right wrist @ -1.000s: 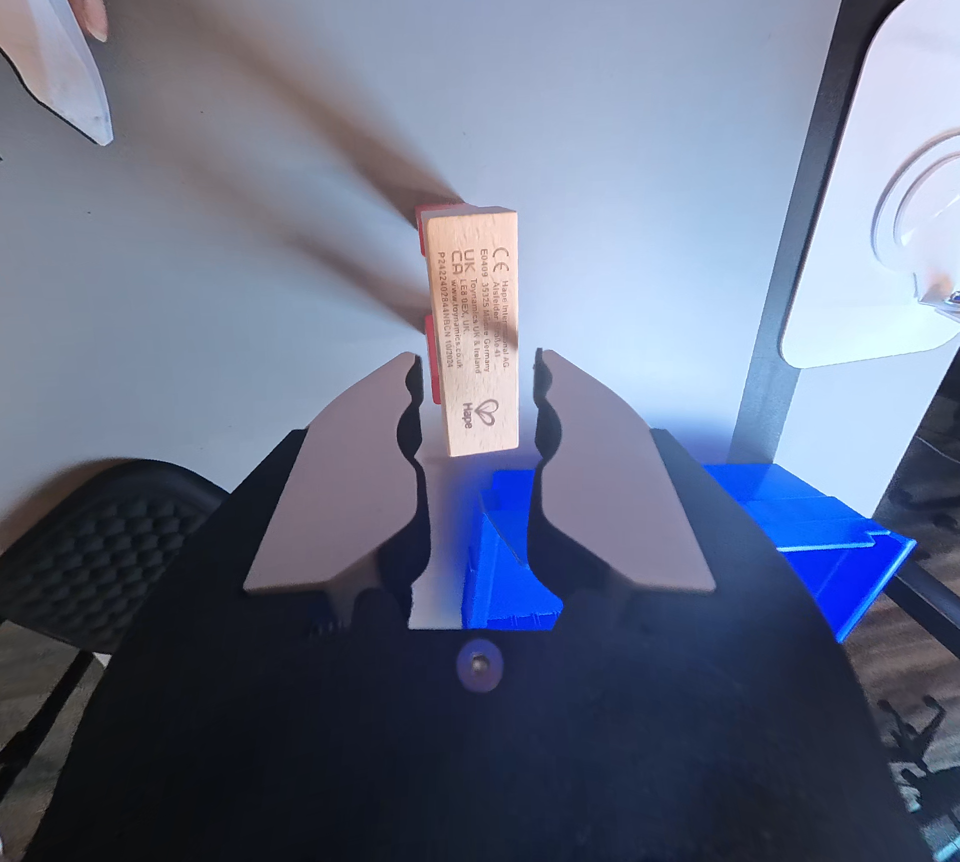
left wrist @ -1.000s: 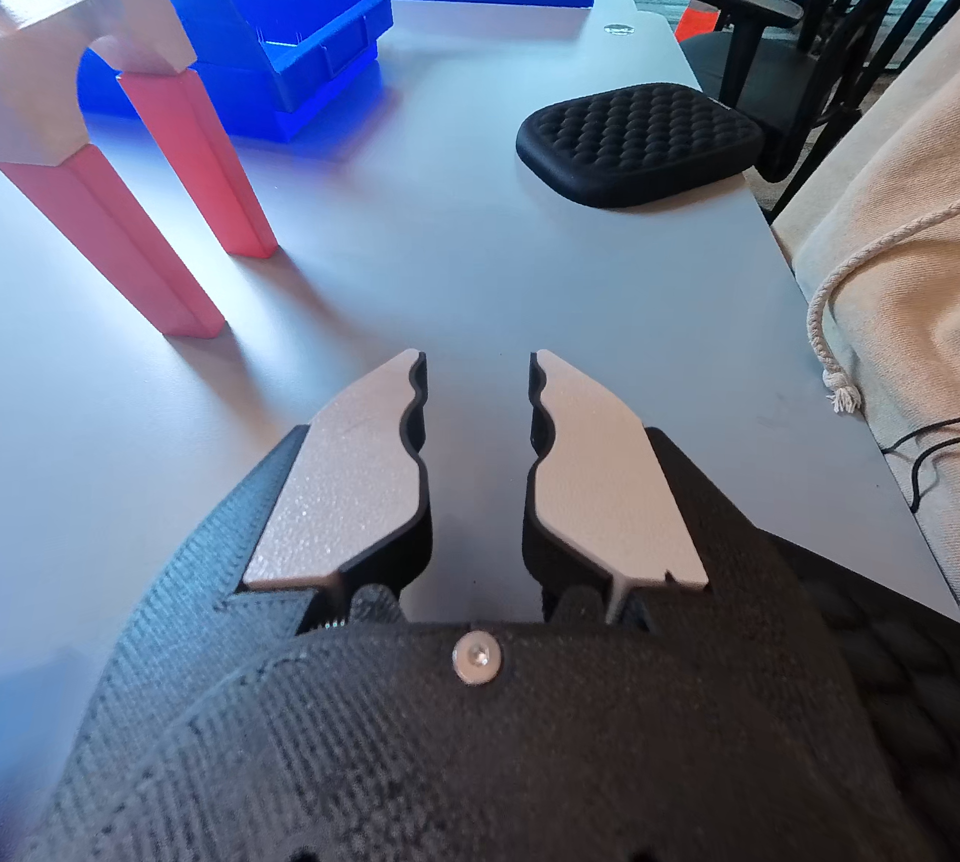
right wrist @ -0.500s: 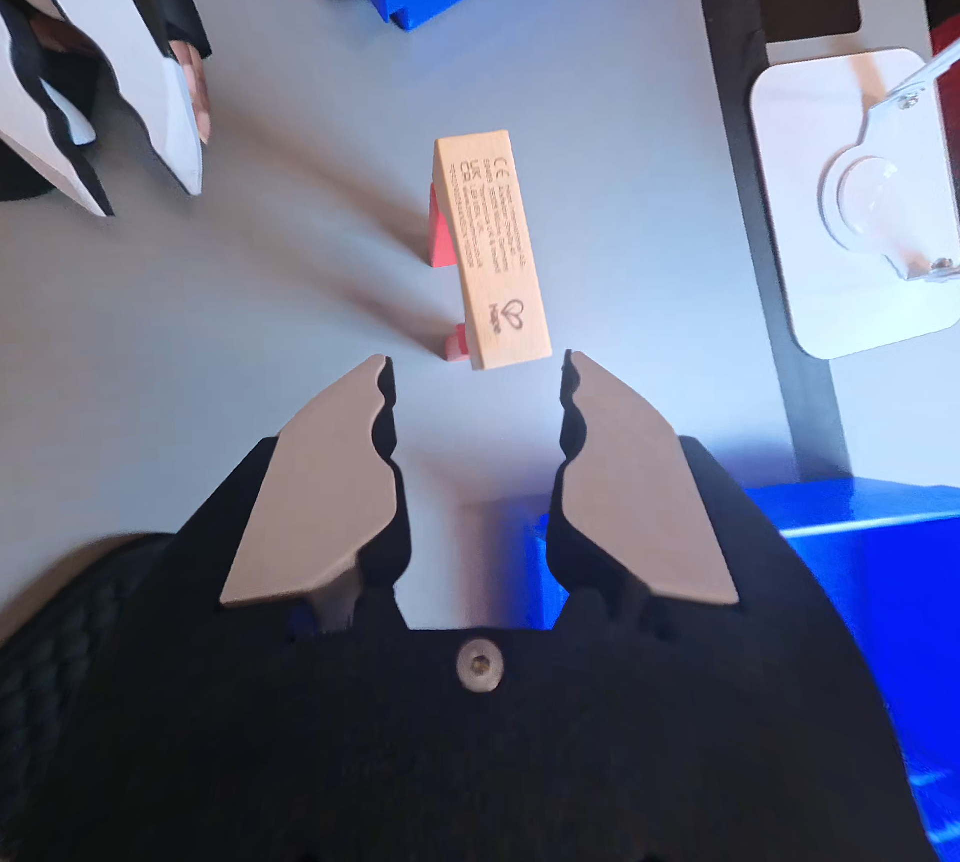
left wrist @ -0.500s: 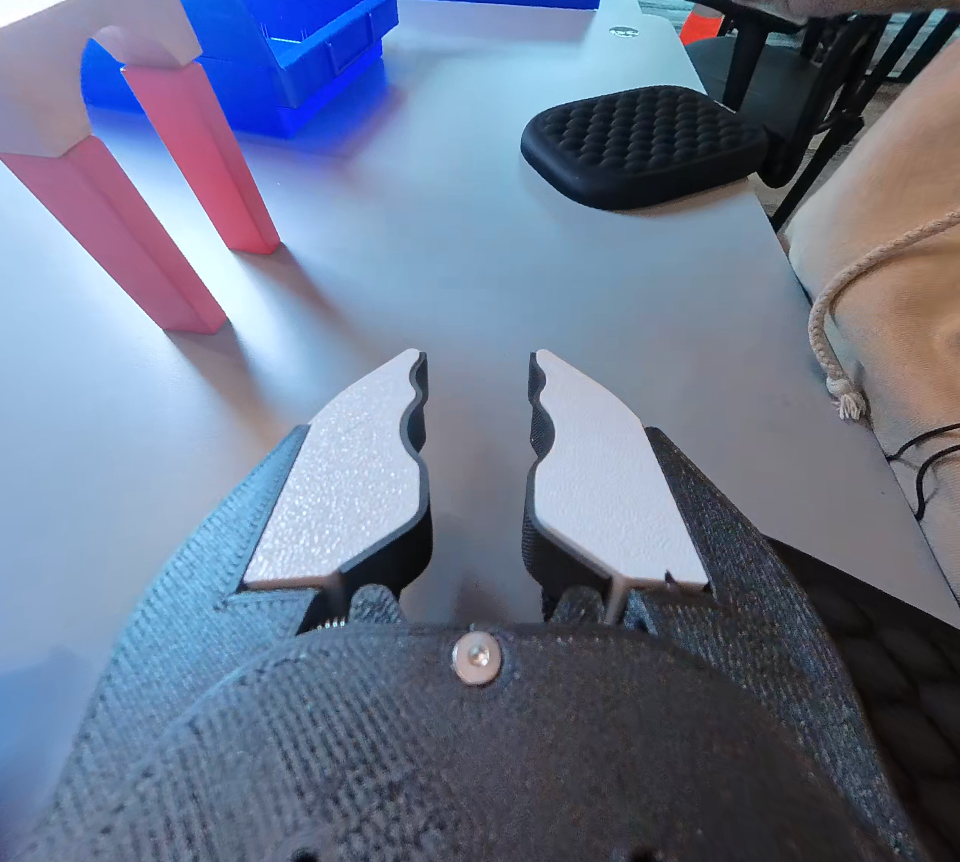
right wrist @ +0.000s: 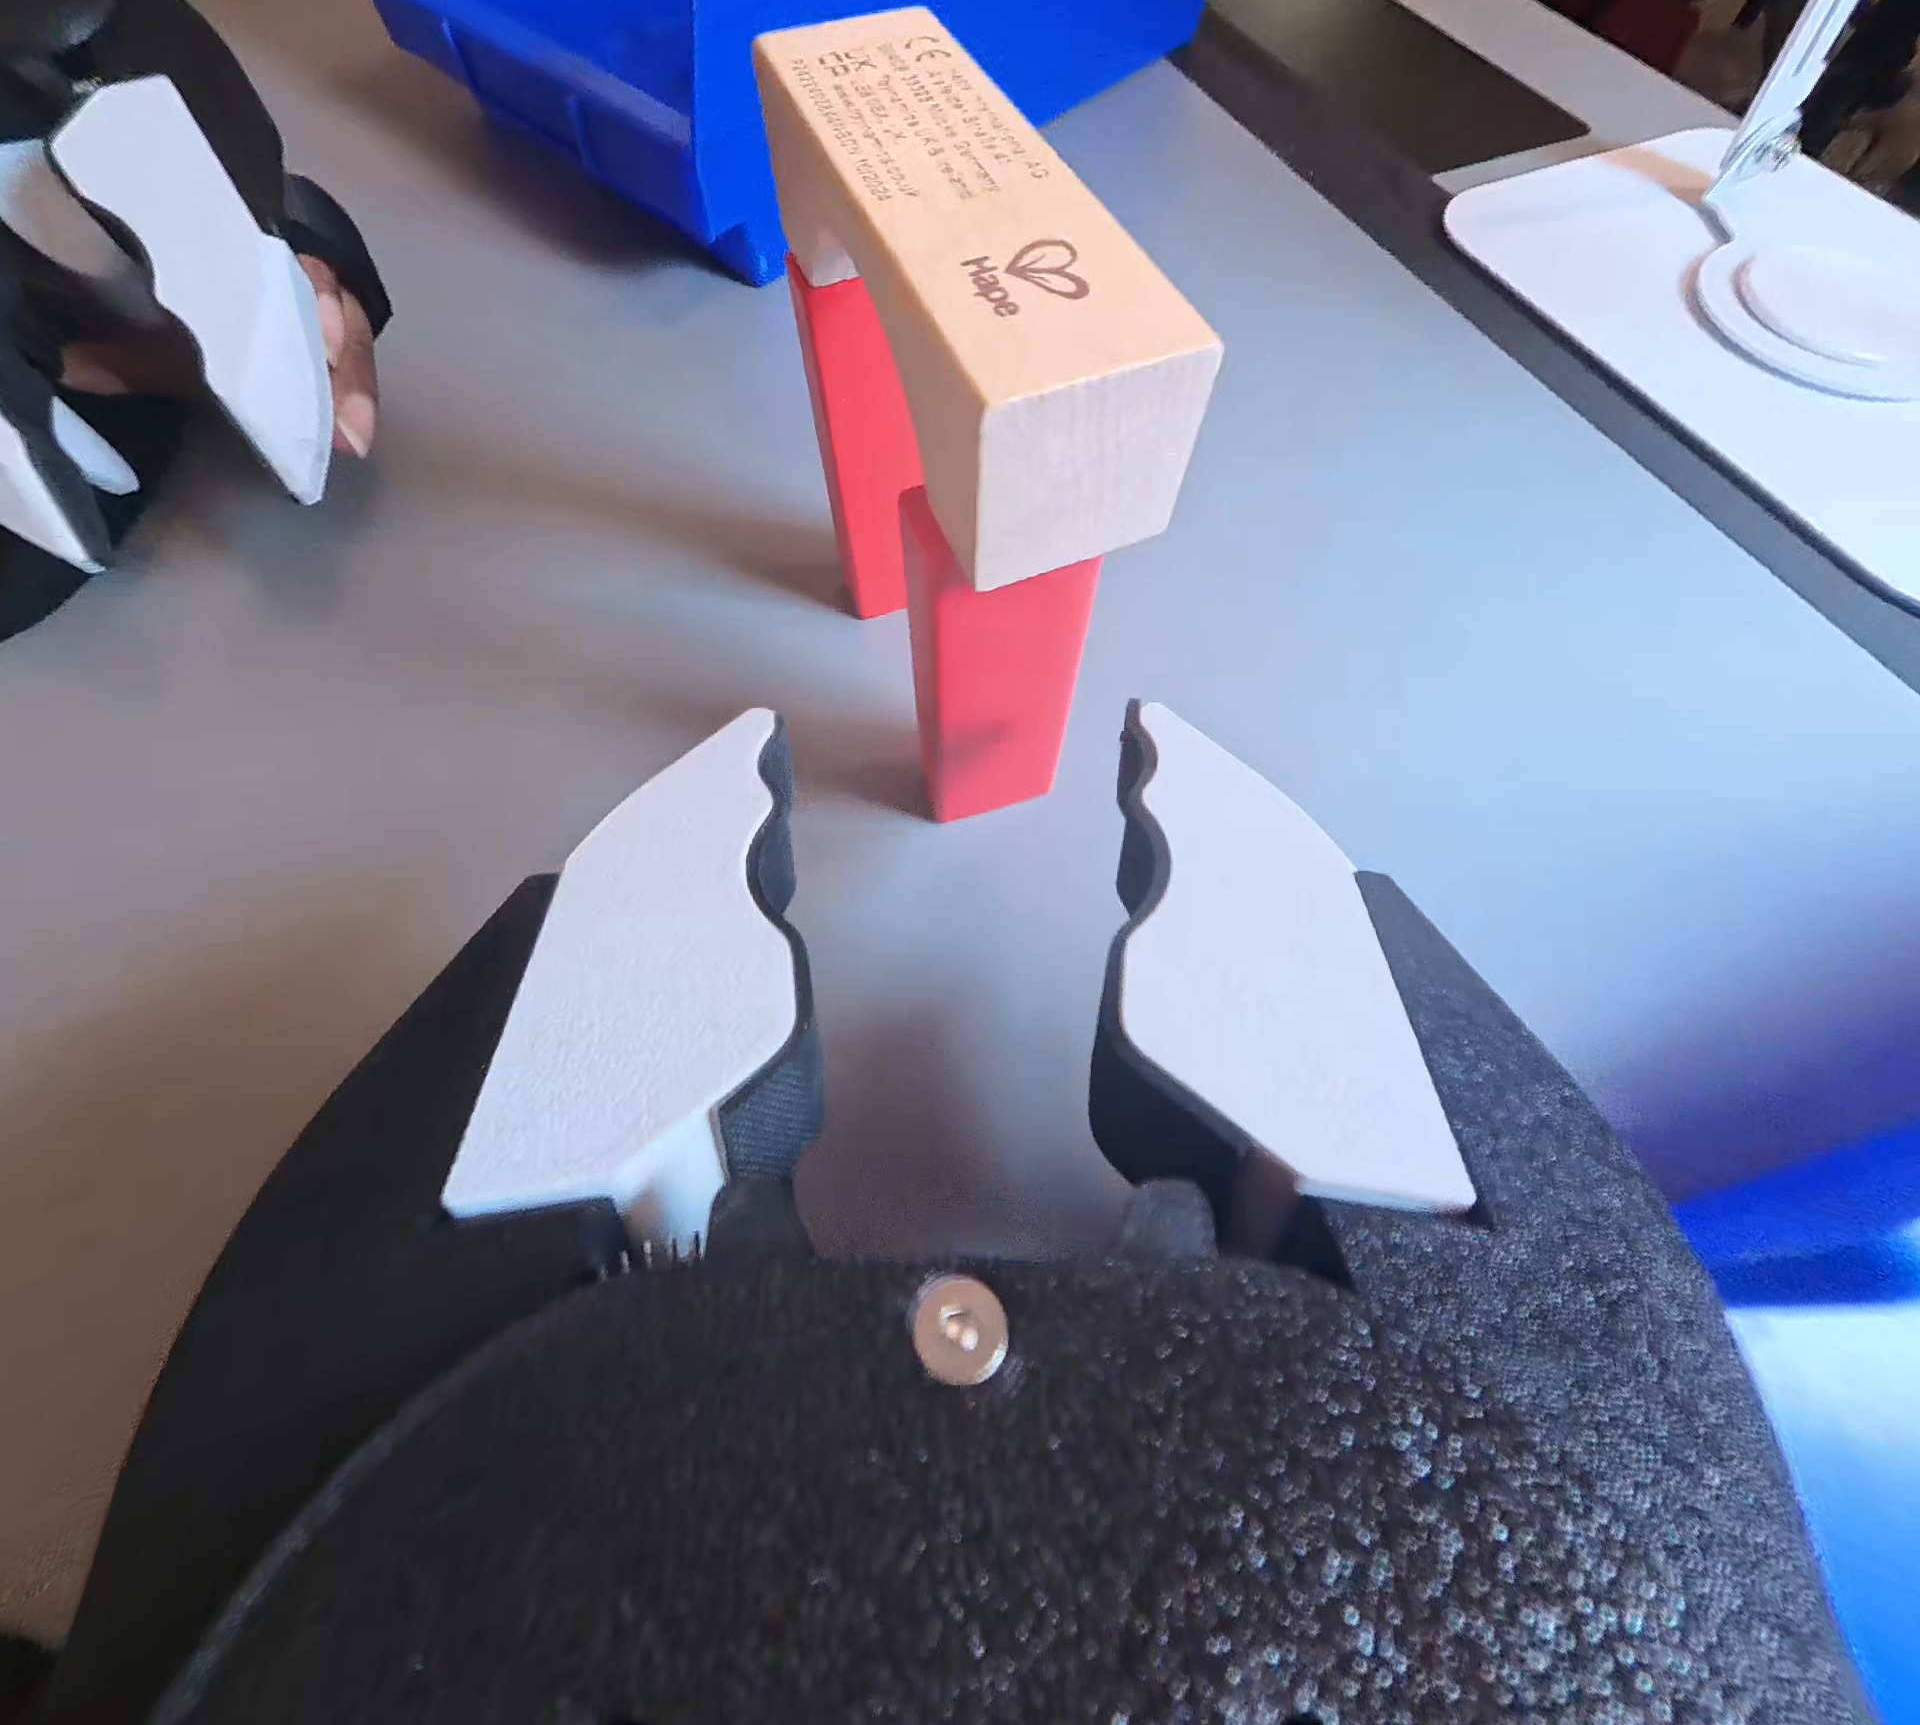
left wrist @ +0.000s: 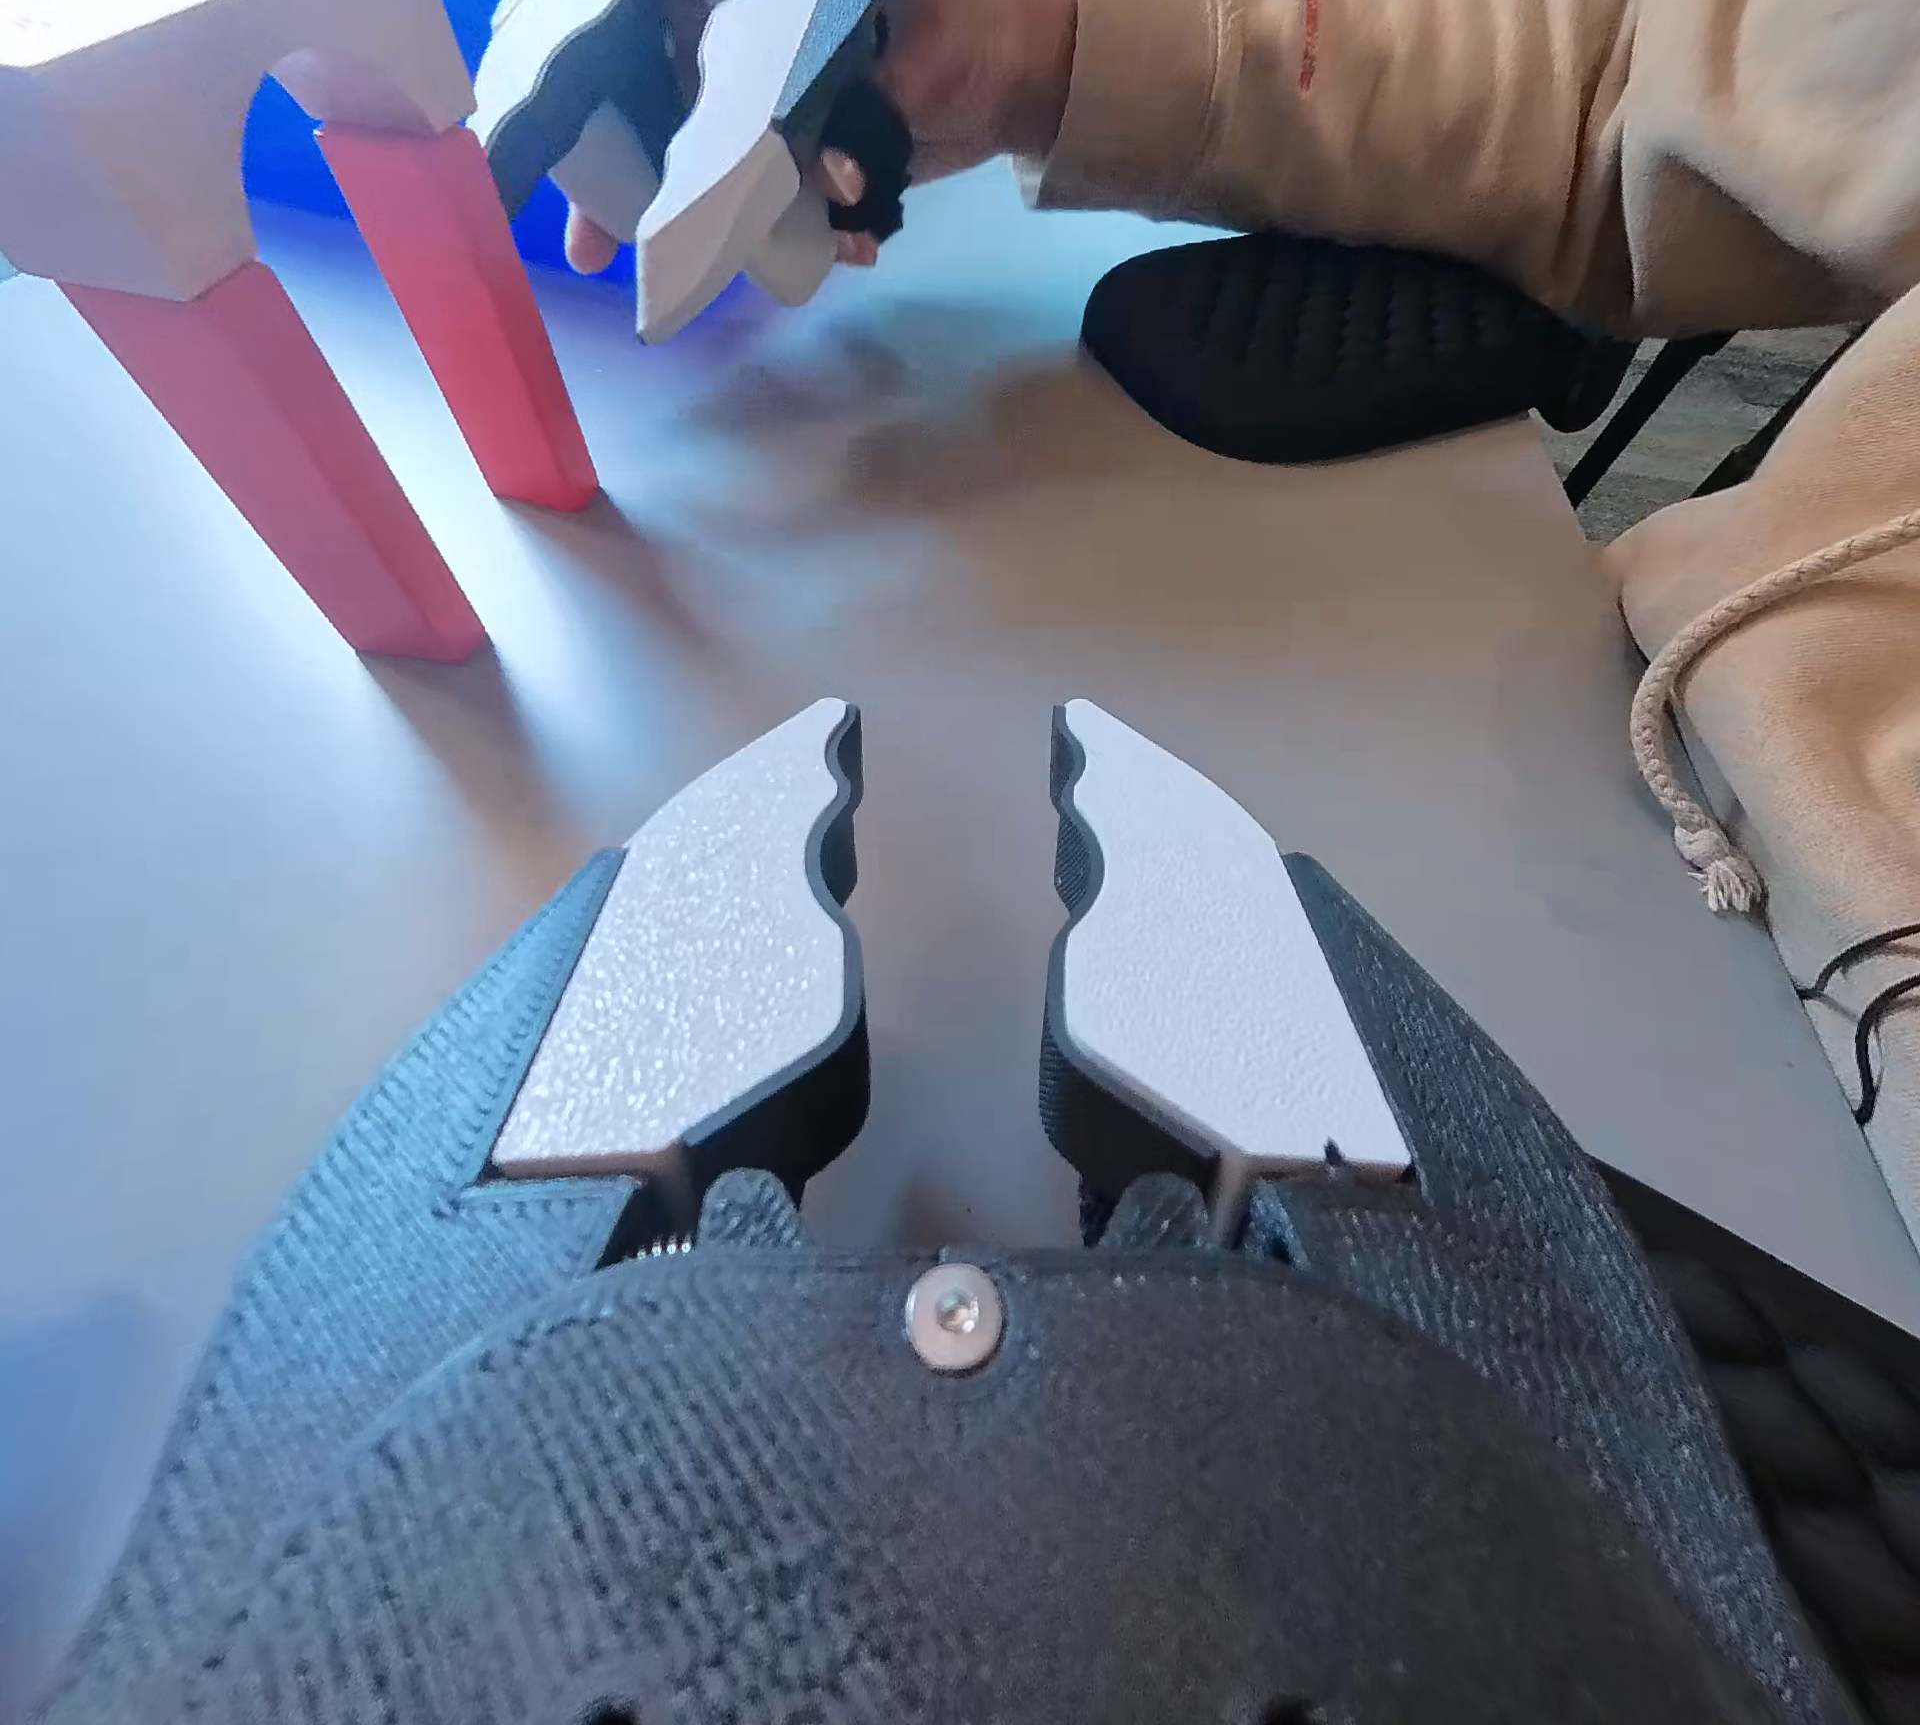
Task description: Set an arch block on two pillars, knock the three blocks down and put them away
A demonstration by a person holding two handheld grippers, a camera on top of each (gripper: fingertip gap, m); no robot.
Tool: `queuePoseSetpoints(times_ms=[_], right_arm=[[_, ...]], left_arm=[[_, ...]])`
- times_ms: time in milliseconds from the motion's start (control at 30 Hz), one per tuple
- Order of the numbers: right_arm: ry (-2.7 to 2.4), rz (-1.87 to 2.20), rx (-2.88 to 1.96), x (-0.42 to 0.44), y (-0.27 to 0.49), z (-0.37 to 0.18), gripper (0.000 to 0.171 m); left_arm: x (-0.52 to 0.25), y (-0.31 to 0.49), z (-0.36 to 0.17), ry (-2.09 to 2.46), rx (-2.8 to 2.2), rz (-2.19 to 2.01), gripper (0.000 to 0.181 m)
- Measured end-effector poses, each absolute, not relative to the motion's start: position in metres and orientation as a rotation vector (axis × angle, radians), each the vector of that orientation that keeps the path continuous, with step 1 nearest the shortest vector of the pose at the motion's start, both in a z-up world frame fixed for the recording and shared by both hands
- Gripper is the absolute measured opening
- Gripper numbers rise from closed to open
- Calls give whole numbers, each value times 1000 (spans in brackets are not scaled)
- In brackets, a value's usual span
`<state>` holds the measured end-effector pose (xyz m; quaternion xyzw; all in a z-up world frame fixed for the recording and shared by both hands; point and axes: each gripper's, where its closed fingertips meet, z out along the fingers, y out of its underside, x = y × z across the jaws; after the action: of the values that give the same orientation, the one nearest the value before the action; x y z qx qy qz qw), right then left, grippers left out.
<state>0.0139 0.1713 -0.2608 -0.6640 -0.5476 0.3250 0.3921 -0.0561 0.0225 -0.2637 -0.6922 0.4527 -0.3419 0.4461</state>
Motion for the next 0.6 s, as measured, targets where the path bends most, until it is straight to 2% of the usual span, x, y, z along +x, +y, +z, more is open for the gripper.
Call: queuePoseSetpoints(times_ms=[600], right_arm=[[-1343, 889, -1626, -1, 186, -264, 42]], left_arm=[[-52, 19, -266, 1164, -1704, -838, 33]])
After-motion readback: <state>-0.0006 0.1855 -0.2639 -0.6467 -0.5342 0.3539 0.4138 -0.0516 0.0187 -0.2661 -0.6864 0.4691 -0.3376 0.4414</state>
